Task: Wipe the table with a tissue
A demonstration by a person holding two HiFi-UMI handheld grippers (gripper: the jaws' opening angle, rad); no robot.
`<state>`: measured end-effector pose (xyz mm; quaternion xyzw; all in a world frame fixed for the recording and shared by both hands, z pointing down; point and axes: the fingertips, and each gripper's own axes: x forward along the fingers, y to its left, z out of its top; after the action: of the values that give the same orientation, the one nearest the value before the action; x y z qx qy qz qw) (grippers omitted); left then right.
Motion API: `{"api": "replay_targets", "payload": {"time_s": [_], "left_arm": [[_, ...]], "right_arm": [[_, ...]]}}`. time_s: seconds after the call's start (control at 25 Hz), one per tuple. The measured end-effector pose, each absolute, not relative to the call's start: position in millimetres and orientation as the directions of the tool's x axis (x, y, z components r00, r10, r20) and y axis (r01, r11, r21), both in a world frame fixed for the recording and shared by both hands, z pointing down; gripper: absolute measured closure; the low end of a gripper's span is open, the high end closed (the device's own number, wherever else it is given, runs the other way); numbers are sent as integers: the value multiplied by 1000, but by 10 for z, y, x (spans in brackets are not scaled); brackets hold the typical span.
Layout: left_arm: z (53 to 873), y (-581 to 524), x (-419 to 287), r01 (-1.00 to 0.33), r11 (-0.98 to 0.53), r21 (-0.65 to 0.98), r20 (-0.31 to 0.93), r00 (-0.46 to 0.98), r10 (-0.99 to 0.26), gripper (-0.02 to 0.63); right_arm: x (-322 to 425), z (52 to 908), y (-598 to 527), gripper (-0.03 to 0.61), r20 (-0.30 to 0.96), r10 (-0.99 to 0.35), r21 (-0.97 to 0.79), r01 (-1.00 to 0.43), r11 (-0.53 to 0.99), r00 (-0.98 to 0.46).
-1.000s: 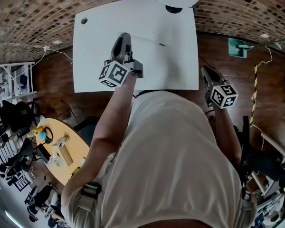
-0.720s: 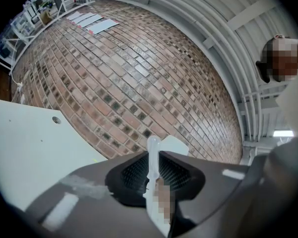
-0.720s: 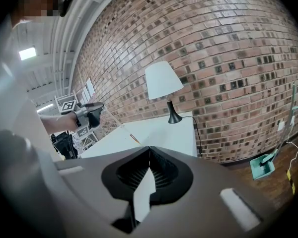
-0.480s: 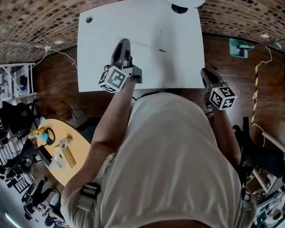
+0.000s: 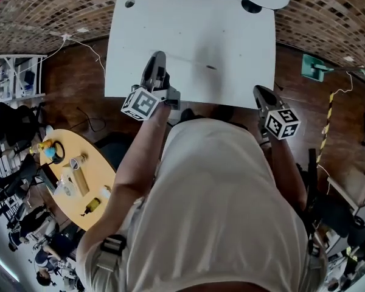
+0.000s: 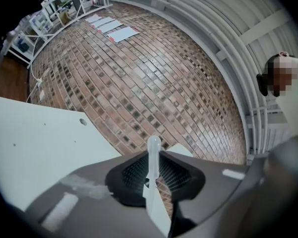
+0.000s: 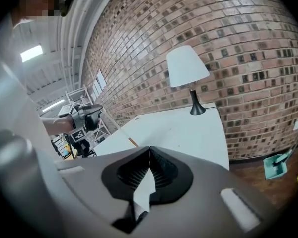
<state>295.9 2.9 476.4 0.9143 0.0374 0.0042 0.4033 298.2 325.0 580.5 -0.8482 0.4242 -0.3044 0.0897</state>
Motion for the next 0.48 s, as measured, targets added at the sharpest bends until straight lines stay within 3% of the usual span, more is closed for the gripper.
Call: {"api": "replay_targets", "payload": {"time_s": [0.2, 0.32, 0.48], "left_arm": [[4816, -460, 2472, -59, -586, 808, -16, 992, -123, 541], [4744, -729, 2189, -5, -419, 908, -110, 962, -251, 541], [4679, -1167, 1683, 30, -371, 928, -184, 904, -386, 541]], "right_arm": [[2998, 5778, 2959, 571, 445, -822, -406, -738, -539, 356], [3022, 5786, 2711, 571, 462, -843, -395, -787, -474, 276], [2990, 5771, 2288, 571, 492, -850, -364, -843, -396, 187]]}}
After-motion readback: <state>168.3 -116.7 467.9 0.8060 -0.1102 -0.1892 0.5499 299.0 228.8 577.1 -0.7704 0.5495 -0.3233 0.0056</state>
